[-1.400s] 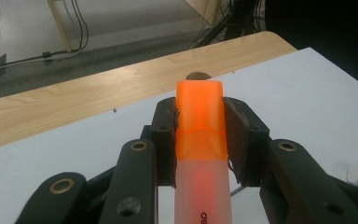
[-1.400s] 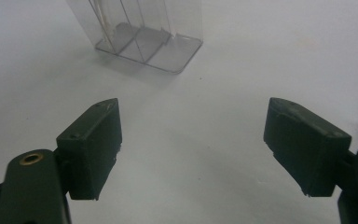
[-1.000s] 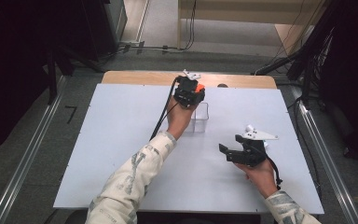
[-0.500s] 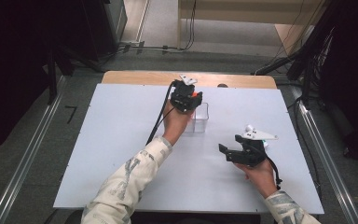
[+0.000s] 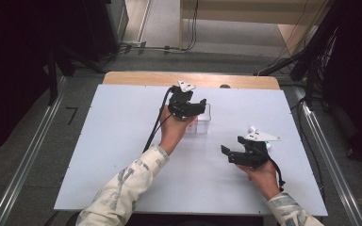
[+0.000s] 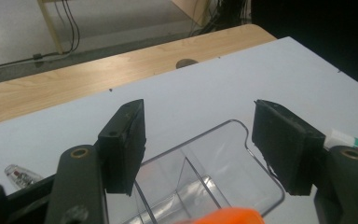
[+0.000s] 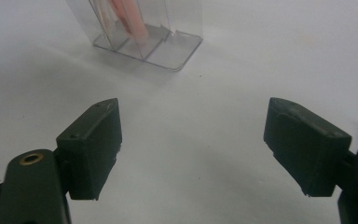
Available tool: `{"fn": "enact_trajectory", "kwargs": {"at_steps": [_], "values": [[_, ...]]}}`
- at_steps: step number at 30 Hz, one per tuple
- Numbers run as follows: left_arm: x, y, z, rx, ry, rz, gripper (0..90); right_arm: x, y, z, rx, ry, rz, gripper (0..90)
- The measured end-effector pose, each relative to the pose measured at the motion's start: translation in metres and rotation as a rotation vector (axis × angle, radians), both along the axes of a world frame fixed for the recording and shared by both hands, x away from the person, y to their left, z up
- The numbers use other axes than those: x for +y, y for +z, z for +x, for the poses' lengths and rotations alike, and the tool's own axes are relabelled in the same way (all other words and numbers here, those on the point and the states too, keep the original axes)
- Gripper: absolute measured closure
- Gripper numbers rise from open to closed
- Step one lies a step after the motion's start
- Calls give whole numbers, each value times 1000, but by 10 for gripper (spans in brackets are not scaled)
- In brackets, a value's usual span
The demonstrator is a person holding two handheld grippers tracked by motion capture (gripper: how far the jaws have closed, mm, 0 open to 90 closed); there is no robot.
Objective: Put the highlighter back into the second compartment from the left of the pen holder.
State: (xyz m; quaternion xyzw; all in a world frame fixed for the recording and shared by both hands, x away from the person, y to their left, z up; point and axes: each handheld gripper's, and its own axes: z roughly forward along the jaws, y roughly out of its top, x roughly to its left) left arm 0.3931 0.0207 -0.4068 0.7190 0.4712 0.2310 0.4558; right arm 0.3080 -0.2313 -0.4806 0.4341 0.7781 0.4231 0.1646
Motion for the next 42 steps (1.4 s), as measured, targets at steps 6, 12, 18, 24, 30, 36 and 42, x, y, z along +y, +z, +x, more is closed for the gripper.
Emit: {"fn": "enact_trajectory", "kwargs": {"at_steps": [6,12,18,24,30,36,42], "values": [[7,3,-17,-26,-18,-18,319,0,0,0,-2,0,-1,180],[21,-3,-40,-42,-19,-45,314,-1,1,0,-3,-4,-1,179],[37,-17,-62,-35,-17,-24,295,0,1,-1,-8,-2,-3,178],[49,-27,-75,-15,-15,-16,280,-1,1,-2,-8,-8,-1,178],[67,-36,-92,4,7,-16,264,-3,3,-3,-17,-12,0,176],[84,-44,-101,17,31,-27,260,-4,3,-3,-27,-10,-8,175],[99,-52,-107,47,58,-35,260,-4,2,-4,-22,-8,-9,175]]}}
